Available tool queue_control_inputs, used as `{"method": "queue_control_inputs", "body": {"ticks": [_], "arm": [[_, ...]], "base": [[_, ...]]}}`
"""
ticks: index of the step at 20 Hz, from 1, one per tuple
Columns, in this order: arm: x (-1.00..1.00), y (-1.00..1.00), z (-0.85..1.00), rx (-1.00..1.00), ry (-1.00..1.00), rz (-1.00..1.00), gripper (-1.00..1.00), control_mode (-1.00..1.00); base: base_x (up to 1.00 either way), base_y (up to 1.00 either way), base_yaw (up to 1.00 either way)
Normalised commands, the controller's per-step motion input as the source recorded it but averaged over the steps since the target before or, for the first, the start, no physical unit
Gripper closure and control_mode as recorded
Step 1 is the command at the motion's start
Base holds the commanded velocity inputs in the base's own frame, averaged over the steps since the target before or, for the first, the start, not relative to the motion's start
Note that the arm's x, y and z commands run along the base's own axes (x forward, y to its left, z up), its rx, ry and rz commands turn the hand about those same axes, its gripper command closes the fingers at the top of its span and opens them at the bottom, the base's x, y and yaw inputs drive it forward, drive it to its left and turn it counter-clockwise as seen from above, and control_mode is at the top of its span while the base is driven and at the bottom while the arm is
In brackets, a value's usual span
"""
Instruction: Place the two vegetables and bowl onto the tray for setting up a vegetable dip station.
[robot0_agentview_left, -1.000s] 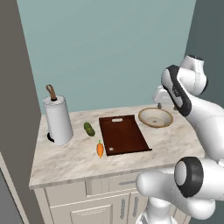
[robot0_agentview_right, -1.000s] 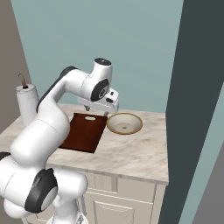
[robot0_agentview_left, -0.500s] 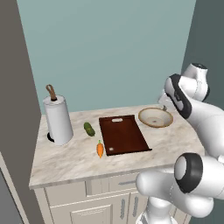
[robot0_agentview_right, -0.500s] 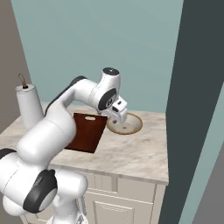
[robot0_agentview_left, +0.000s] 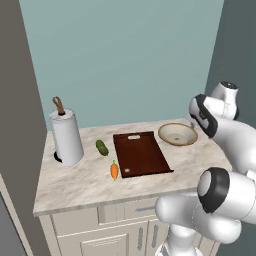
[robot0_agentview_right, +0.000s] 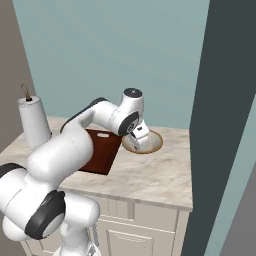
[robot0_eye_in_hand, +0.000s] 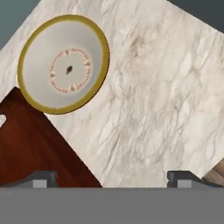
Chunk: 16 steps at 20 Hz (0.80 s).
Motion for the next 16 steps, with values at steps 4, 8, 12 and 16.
{"method": "queue_control_inputs", "body": {"ticks": [4, 8, 12, 16], "arm": [[0.21, -0.28, -0.29, 0.14, 0.00, -0.30, -1.00, -1.00], [0.18, -0.25, -0.29, 0.15, 0.00, -0.18, -1.00, -1.00], [0.18, -0.17, -0.27, 0.12, 0.00, -0.12, -1.00, -1.00], [0.18, -0.10, -0.26, 0.08, 0.00, -0.06, -1.00, -1.00]], "base": [[0.00, 0.00, 0.00], [0.00, 0.00, 0.00], [0.00, 0.00, 0.00], [0.00, 0.00, 0.00]]}}
